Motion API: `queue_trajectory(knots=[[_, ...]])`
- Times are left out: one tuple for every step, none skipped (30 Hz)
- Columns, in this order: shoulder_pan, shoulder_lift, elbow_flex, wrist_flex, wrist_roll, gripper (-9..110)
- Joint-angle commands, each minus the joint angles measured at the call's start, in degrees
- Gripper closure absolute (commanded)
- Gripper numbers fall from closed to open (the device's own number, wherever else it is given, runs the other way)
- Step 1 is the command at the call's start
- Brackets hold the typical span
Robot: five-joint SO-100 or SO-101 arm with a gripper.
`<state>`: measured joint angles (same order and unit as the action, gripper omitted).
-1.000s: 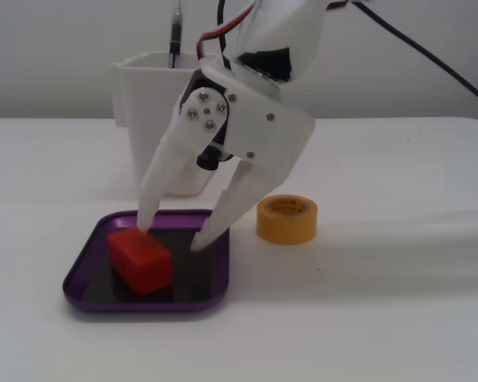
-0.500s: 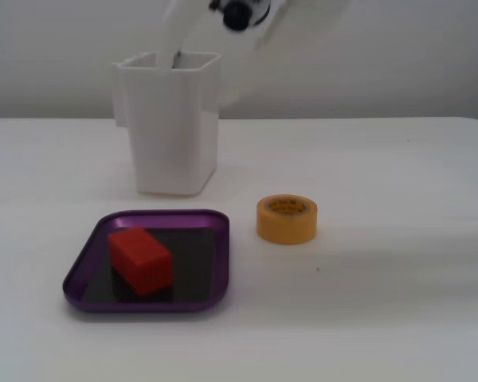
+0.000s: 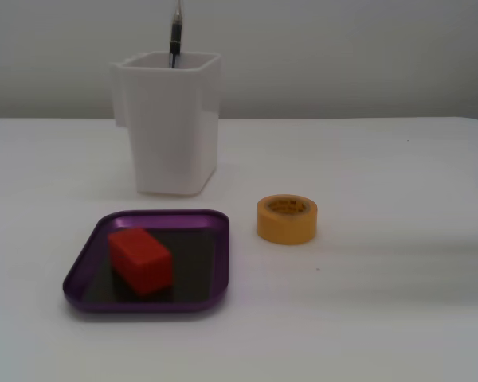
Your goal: Pick up the red cube and place it in the box.
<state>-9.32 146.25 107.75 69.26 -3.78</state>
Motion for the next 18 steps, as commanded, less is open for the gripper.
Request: queue_trajectory(knots=[[-0.1,10.7,10.3,-0.4,-0.3,88],[-0.1,13.6,13.5,-0.4,-0.3,88],[-0.1,16.5,16.6,-0.4,-0.3,88],[-0.1,19.2,19.4,-0.4,-0.3,88],[-0.1,22.1,22.2,-0.4,-0.3,88],[-0.1,24.9,25.0,-0.4,-0.3,88],[-0.1,27.7,27.4,-0.4,-0.3,88],[-0.1,30.5,29.9,-0.4,-0.3,88],[-0.1,33.4,32.3,-0.4,-0.3,88],[-0.1,36.1,34.4,-0.4,-0.3,88],[-0.1,38.9,36.5,-0.4,-0.3,88],[-0.1,41.7,38.4,-0.4,-0.3,88],[-0.1,44.2,40.3,-0.4,-0.3,88],[-0.1,46.7,42.3,-0.4,-0.3,88],[0.0,49.0,44.2,-0.2,-0.3,89],[0.0,50.9,46.2,0.0,-0.3,89],[0.0,52.3,48.2,0.3,-0.3,89],[0.0,53.0,49.6,0.3,-0.3,89]])
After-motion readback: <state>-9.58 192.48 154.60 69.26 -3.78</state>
